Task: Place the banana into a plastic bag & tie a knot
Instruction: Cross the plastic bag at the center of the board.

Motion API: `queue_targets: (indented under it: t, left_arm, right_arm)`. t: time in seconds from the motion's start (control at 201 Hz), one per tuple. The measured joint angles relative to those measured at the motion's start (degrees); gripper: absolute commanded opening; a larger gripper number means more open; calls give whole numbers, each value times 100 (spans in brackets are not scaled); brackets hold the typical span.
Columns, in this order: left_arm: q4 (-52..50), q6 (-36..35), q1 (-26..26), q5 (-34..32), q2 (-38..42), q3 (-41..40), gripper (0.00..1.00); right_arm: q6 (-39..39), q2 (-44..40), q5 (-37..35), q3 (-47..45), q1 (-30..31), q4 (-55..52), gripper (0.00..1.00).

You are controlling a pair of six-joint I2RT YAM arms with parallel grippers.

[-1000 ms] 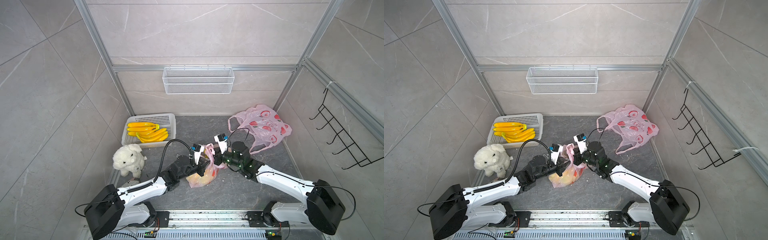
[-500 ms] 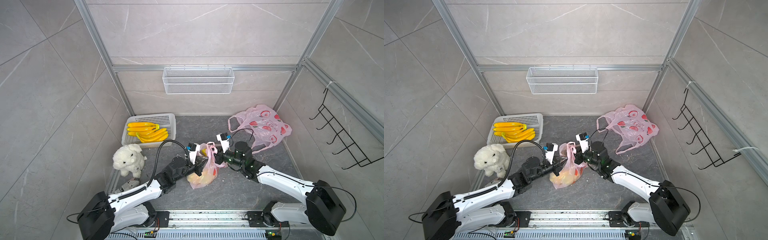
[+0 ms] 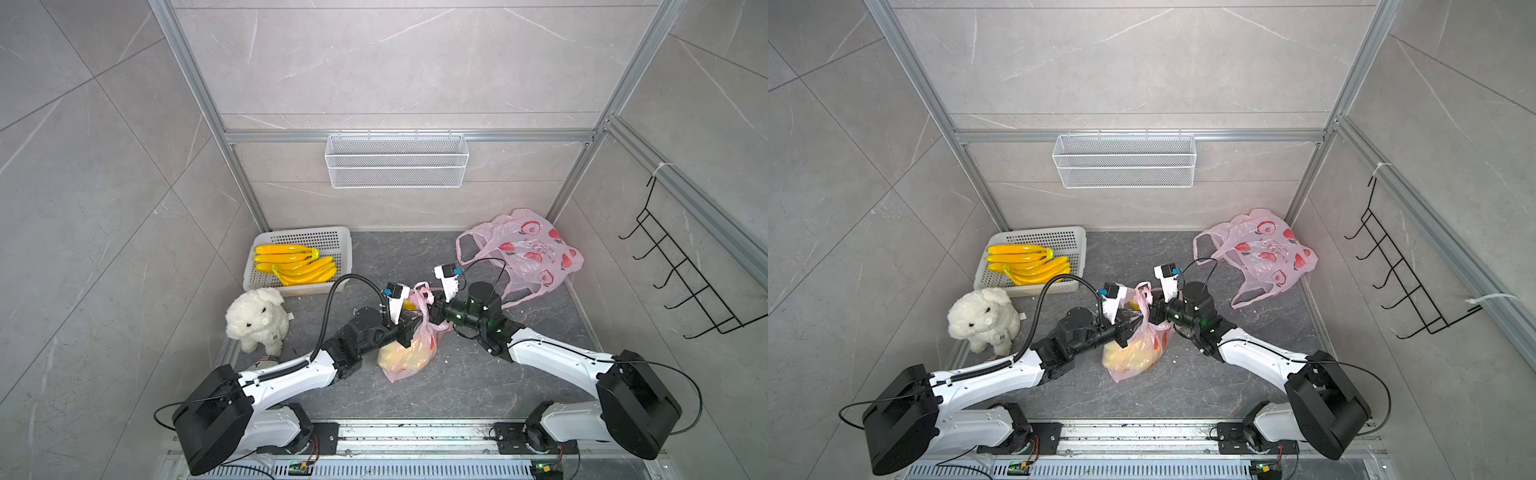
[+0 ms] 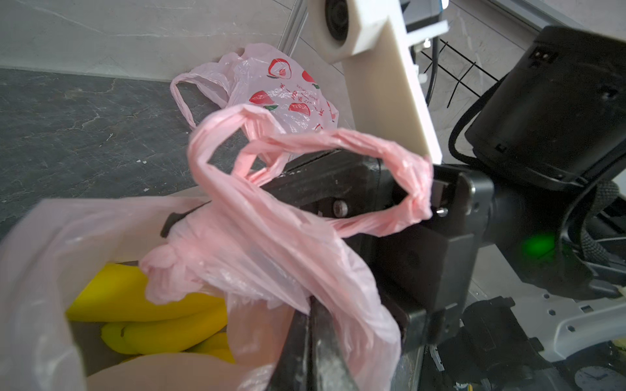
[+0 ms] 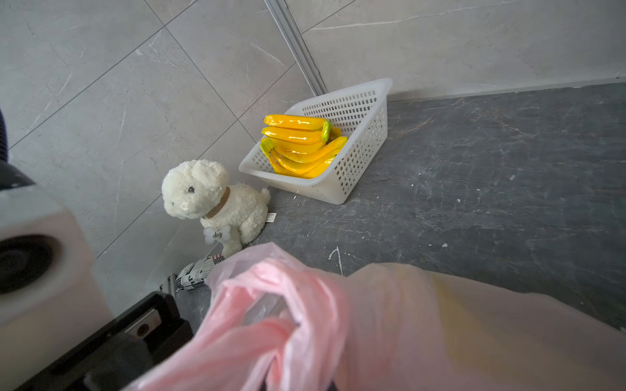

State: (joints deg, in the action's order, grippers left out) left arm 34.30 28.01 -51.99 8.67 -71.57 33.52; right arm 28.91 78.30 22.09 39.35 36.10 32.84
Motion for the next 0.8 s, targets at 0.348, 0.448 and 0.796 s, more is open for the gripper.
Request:
queue_targets:
  t: [0.348, 0.448, 0.796]
  left_arm:
    - [-387, 118, -219, -28, 857, -350, 45]
    - [-807, 22, -236, -127, 1331, -378, 49]
    - [-2479, -516, 157, -671, 2326, 98, 40]
  right_arm:
    - [457, 122, 0, -15, -68, 798, 0]
    - [457, 149, 0, -15, -68, 850, 0]
    - [455, 186, 4, -15, -68, 903, 0]
